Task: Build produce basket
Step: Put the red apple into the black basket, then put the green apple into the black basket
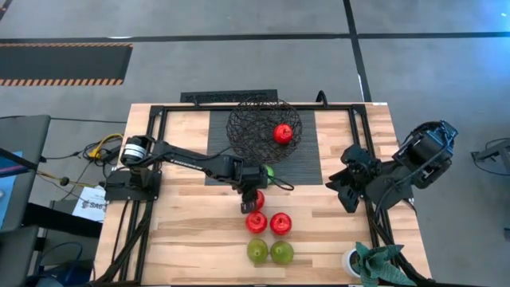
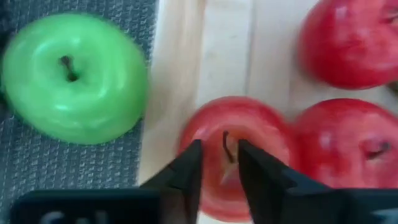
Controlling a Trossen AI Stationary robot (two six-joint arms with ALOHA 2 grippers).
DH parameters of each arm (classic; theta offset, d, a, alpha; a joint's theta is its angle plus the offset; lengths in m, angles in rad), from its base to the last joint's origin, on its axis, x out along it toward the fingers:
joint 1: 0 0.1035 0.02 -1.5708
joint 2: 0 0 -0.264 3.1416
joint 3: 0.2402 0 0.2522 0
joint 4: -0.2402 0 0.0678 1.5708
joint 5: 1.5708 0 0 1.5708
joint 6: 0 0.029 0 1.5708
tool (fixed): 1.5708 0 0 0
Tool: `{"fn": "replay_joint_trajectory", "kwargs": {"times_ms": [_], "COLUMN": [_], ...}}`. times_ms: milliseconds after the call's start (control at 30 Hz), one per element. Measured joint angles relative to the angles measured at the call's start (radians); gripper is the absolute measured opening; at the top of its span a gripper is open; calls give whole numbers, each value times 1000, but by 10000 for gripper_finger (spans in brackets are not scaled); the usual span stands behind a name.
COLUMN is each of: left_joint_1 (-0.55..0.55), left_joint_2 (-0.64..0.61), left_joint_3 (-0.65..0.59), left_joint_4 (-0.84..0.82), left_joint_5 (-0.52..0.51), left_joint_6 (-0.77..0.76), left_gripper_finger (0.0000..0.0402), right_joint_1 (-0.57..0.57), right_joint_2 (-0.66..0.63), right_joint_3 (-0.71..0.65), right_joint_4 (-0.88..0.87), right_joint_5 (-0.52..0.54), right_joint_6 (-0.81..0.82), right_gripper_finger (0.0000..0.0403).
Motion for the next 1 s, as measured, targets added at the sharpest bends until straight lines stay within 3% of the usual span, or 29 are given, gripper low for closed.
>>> {"fn": "replay_joint_trajectory", "kwargs": {"times_ms": [100,333,600,767,1000], "left_joint_1": [2,0,-2,-15,-22], "left_joint_2": [4,4,2,0,-2], "left_joint_3": [-3,-2,44,200,451], "left_joint_4": [-3,1,-73,-260,-424], "left_joint_5": [-3,0,-4,-38,-172], "left_joint_6": [1,17,81,126,228], "left_gripper_finger": [17,1,0,0,0], "right_joint_1": [0,19,58,74,78], "right_joint_2": [2,63,147,151,150], "right_joint_3": [0,-24,-69,-95,-160], "right_joint_4": [0,0,0,0,0], "right_joint_5": [0,-35,-57,-52,-45], "right_joint_6": [2,20,89,147,201], "right_gripper_finger": [109,10,5,3,2]}}
